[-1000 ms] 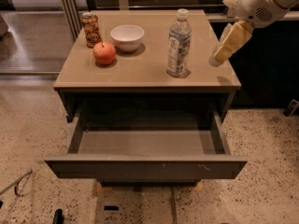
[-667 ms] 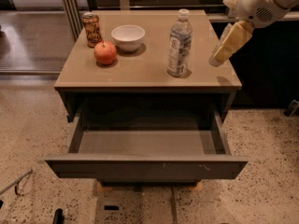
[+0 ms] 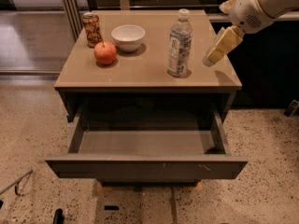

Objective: Place blue plastic bottle into top drawer

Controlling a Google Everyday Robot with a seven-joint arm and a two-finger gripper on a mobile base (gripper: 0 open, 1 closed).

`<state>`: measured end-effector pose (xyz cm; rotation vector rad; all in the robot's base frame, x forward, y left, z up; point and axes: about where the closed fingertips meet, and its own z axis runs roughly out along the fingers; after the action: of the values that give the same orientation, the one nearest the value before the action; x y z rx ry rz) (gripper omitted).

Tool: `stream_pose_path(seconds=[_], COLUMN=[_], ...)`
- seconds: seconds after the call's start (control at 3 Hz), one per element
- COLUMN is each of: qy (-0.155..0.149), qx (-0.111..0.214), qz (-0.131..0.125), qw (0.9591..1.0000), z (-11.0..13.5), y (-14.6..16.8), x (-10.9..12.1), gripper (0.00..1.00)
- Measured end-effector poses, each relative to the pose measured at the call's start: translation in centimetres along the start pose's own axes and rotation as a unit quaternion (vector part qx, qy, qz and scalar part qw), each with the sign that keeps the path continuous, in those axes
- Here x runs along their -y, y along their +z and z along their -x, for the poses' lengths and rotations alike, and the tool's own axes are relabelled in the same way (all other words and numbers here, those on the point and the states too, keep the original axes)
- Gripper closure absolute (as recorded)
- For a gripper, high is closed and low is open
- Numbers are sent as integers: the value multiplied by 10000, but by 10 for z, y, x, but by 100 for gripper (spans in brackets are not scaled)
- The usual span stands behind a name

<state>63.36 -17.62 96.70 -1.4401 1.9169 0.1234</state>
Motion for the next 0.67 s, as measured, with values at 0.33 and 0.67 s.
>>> stream_pose_path(seconds=[0.33, 0.67], qy=[111, 164], qx=[288, 495], qz=[29, 137], qw=[9995, 9985], z=[9, 19], y=[18, 36], x=[13, 23], gripper=[0, 0])
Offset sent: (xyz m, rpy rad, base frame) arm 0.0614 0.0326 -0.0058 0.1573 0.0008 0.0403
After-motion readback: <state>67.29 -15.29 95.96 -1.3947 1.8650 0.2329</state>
